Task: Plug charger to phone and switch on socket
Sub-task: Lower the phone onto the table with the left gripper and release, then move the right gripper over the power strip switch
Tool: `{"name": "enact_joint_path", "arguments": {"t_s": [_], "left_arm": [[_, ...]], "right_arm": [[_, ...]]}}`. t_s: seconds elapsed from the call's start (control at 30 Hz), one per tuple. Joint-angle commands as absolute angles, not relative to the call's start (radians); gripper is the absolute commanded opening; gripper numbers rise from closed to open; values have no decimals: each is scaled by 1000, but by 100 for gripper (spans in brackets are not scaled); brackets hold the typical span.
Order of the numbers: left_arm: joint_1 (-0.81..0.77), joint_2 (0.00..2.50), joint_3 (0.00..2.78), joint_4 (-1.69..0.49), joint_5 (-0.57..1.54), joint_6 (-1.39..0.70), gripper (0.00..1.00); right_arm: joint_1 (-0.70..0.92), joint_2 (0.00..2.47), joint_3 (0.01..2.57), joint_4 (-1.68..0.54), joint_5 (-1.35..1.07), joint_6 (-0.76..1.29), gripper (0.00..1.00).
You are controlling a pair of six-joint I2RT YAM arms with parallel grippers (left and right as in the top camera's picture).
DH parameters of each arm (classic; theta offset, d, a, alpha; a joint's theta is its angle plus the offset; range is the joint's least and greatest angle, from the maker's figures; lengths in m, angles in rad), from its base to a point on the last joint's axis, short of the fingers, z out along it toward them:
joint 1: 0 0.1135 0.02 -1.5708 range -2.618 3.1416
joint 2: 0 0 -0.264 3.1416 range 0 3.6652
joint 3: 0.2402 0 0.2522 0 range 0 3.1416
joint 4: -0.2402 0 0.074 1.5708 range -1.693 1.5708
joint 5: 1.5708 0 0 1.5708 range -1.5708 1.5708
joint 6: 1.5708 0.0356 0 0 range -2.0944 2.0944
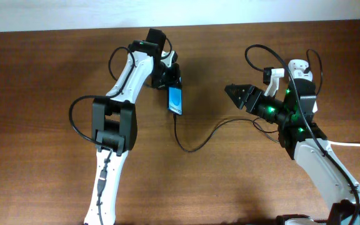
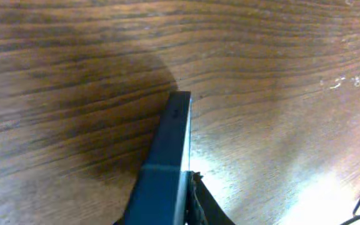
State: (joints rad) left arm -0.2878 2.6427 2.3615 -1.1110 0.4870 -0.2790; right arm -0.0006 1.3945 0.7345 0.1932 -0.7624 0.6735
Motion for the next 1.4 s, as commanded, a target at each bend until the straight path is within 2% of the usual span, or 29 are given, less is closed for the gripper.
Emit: {"name": "enact_joint_path", "arguments": {"t_s": [0.0,0.03,0.17,0.23,0.47,0.6,0.63,0.67,0.8,0.93,1.1,1.17,1.37], "left_arm": [[-288,2637,2370,-1135,418,-259,24],[-288,2637,2370,-1139,418,-260,35],[-287,2637,2370,-1143,412,-259,48],[-288,2637,2370,-1161,330,-260,54],[-287,2637,2370,-1210,129,-260,60],[-287,2637,2371,-1208,107,-259,60],[-286,2636,2379,-1208,107,-250,60],[-285,2634,2430,-1237,107,-204,59],[-284,2570,2669,-1353,69,-162,57],[-282,2434,2852,-1452,52,-162,66],[-282,2380,2857,-1509,52,-162,68],[-282,2380,2855,-1531,51,-162,100],[-283,2380,2855,-1531,52,-162,99]], "right_arm": [[7,1398,745,197,-750,657,71],[7,1398,745,197,-750,657,71],[7,1398,745,197,-750,657,71],[7,1398,745,197,-750,657,71],[7,1398,745,196,-751,657,71],[7,1398,745,196,-752,657,70],[7,1398,745,197,-769,644,67],[7,1395,757,197,-810,604,64],[7,1341,777,140,-826,552,64],[7,1229,869,-123,-826,418,64],[-2,1154,1127,-554,-724,232,64],[-54,1142,1253,-687,-694,178,64],[-416,1126,1510,-908,-729,130,64]]}}
